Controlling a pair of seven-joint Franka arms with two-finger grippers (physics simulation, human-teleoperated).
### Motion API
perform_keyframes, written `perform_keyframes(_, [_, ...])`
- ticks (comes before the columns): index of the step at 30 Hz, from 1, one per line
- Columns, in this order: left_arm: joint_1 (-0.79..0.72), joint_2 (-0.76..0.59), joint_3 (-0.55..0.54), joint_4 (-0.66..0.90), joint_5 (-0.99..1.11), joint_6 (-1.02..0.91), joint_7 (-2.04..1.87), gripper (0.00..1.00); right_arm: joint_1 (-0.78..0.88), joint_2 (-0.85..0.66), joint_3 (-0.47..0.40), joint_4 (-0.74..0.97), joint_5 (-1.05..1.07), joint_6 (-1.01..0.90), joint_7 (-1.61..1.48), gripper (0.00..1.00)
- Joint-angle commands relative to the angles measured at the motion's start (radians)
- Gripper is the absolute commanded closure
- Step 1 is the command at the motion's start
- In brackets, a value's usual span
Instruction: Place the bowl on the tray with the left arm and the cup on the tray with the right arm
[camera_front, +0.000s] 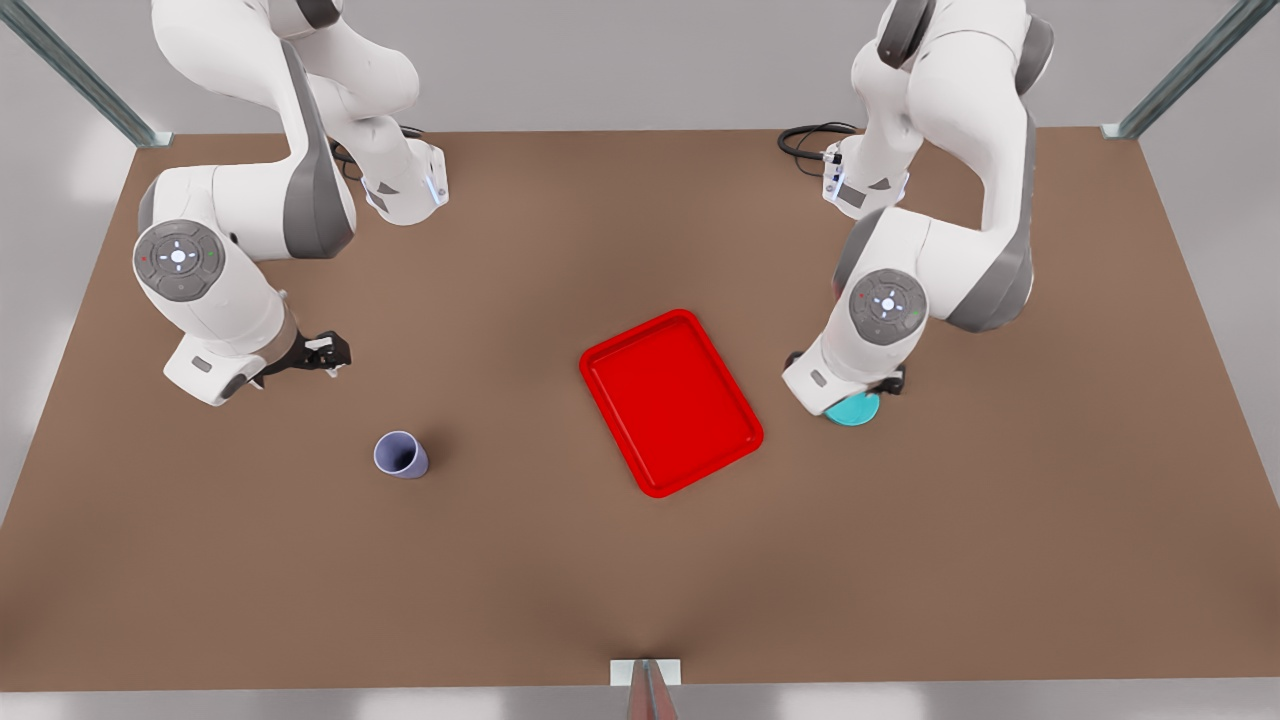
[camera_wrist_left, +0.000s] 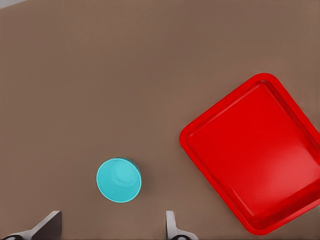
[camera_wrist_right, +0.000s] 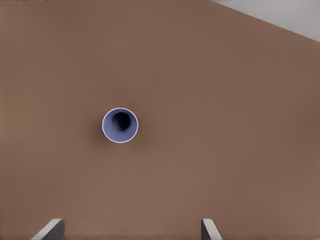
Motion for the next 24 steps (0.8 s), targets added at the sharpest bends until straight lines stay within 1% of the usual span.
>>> perform_keyframes(1, [0.003, 0.0, 0.0, -0.01, -0.001, 0.003, 0.0, 0.0, 0.0, 0.0, 0.0, 0.0, 0.0, 0.0, 0.0, 0.0])
perform_keyframes(2, [0.015, -0.005, 0.0, -0.069, -0.001, 0.034, 0.002, 0.0, 0.0, 0.0, 0.0, 0.0, 0.0, 0.0, 0.0, 0.0])
perform_keyframes(3, [0.023, 0.001, 0.0, -0.085, -0.001, 0.038, 0.002, 0.0, 0.0, 0.0, 0.0, 0.0, 0.0, -0.002, 0.0, 0.0])
perform_keyframes(7, [0.04, 0.083, 0.0, -0.093, -0.008, 0.087, 0.005, 0.0, 0.003, 0.001, 0.0, 0.0, 0.0, 0.0, 0.0, 0.0])
perform_keyframes(10, [0.058, 0.126, 0.0, -0.128, -0.035, 0.156, 0.0, 0.0, 0.003, 0.001, 0.0, 0.0, 0.0, 0.0, 0.0, 0.0])
perform_keyframes(11, [0.058, 0.126, 0.0, -0.167, -0.038, 0.21, -0.002, 0.0, 0.003, 0.001, 0.0, -0.002, 0.0, 0.0, 0.0, 0.0])
perform_keyframes(12, [0.064, 0.113, 0.0, -0.219, -0.038, 0.262, -0.011, 0.0, 0.003, 0.001, -0.002, -0.002, 0.0, 0.0, 0.0, 0.0])
perform_keyframes(14, [0.055, 0.092, 0.002, -0.274, -0.038, 0.306, -0.037, 0.0, 0.005, 0.001, 0.0, -0.002, 0.0, 0.0, 0.0, 0.0])
perform_keyframes(17, [0.02, -0.049, 0.003, -0.444, -0.037, 0.348, -0.058, 0.0, 0.008, 0.001, -0.002, -0.003, 0.0, 0.0, 0.0, 0.0])
perform_keyframes(18, [0.006, -0.078, 0.003, -0.469, -0.037, 0.35, -0.063, 0.0, 0.008, 0.003, 0.0, -0.003, 0.0, 0.0, 0.0, 0.0])
perform_keyframes(21, [-0.018, -0.091, 0.003, -0.474, -0.035, 0.35, -0.063, 0.0, 0.011, 0.009, 0.0, 0.0, 0.0, 0.0, 0.0, 0.0])
perform_keyframes(24, [-0.005, -0.052, 0.002, -0.48, -0.035, 0.376, -0.064, 0.0, 0.011, 0.009, 0.0, 0.0, 0.0, -0.002, 0.0, 0.0])
